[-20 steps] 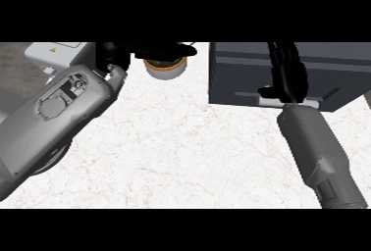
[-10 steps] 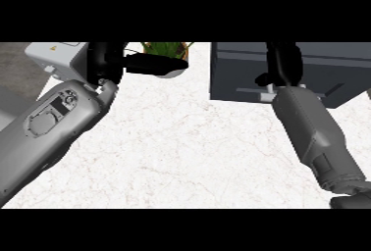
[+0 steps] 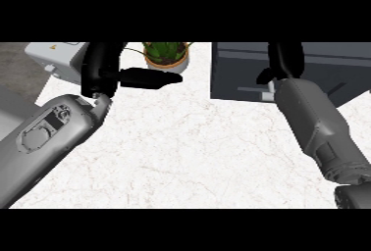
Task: Pick up the can, place it into the drawer and close the drawer
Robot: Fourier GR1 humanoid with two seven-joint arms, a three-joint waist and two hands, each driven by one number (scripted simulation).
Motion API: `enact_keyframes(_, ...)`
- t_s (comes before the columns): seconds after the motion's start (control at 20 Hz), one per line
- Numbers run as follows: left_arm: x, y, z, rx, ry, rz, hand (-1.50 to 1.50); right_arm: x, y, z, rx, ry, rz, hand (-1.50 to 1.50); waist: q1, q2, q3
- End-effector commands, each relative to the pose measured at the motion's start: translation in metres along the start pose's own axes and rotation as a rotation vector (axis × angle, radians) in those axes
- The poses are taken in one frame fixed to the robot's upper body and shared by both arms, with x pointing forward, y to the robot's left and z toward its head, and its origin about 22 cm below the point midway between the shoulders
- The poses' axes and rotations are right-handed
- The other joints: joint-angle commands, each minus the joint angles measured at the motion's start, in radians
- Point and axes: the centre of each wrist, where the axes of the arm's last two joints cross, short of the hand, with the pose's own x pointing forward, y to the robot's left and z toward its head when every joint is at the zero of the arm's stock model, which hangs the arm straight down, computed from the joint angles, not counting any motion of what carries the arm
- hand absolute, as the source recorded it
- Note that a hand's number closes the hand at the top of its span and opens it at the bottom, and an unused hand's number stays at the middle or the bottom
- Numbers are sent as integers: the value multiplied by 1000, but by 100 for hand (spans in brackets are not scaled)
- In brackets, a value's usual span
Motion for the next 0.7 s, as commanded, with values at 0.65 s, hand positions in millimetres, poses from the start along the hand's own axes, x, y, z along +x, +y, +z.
enact_keyframes(0.65,-16,29,11,26,-5,0,-150,54,-20,-29,-123,29,-614,-150,-4,-5,1)
